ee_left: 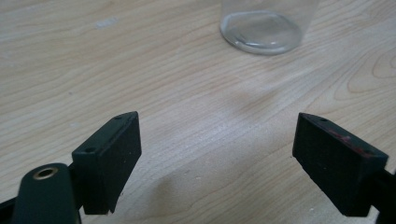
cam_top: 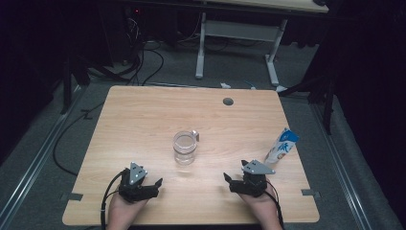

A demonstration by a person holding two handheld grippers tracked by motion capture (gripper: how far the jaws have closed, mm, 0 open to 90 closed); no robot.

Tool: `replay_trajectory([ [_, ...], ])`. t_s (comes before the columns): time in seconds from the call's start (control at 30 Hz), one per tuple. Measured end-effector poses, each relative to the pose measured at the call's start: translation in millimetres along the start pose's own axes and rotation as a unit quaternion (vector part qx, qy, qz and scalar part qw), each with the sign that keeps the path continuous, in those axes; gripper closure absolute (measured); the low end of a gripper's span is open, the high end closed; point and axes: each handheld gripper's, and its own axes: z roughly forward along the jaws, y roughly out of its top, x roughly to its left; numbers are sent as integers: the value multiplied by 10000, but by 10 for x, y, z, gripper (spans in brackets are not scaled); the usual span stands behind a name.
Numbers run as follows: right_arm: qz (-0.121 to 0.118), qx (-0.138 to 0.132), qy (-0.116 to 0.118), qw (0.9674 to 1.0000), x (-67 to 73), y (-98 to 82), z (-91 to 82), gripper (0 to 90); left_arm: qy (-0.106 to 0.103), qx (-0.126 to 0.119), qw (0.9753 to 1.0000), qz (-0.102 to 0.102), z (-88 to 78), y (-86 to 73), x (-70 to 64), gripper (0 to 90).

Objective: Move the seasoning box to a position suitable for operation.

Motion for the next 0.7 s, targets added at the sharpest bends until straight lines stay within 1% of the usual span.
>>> replay_trajectory([
  [0.03, 0, 0, 0, 10000, 0, 0, 0, 158, -54, 57, 10000, -20, 21, 2, 1, 159],
  [0.07, 25, 10, 24, 10000, -12, -7, -9, 165, -80, 58, 9999, -50, 35, 6, -2, 158],
  [0.1, -9, 7, -2, 10000, -24, -13, -18, 169, -116, 12, 9999, -61, 40, 11, -7, 162],
  [0.17, 22, -5, 0, 10000, -34, -27, -33, 170, -183, -25, 9998, -81, 44, 18, -15, 183],
  [0.23, 65, 2, 10, 10000, -51, -30, -47, 176, -197, -45, 9998, -68, 49, 21, -22, 190],
  [0.27, 124, -26, 37, 9999, -56, -31, -53, 185, -223, -38, 9997, -79, 50, 23, -19, 195],
  [0.3, 148, -25, 59, 9999, -64, -30, -63, 202, -259, -43, 9996, -106, 50, 22, -13, 200],
  [0.4, 179, -54, 106, 9998, -57, -35, -69, 206, -329, -85, 9993, -181, 48, 14, -2, 214],
  [0.47, 165, -34, 89, 9998, -51, -38, -68, 207, -369, -113, 9990, -233, 39, 9, 8, 222],
  [0.53, 171, 4, 135, 9998, -49, -46, -57, 212, -450, -199, 9982, -331, 27, 10, 19, 242],
  [0.6, 151, 46, 151, 9998, -36, -54, -51, 242, -506, -246, 9977, -380, 21, 9, 27, 267],
  [0.63, 141, 52, 171, 9997, -28, -57, -51, 267, -509, -247, 9976, -387, 21, 8, 31, 292],
  [0.7, 165, 58, 188, 9997, -27, -56, -51, 274, -521, -229, 9976, -403, 24, 7, 39, 303],
])
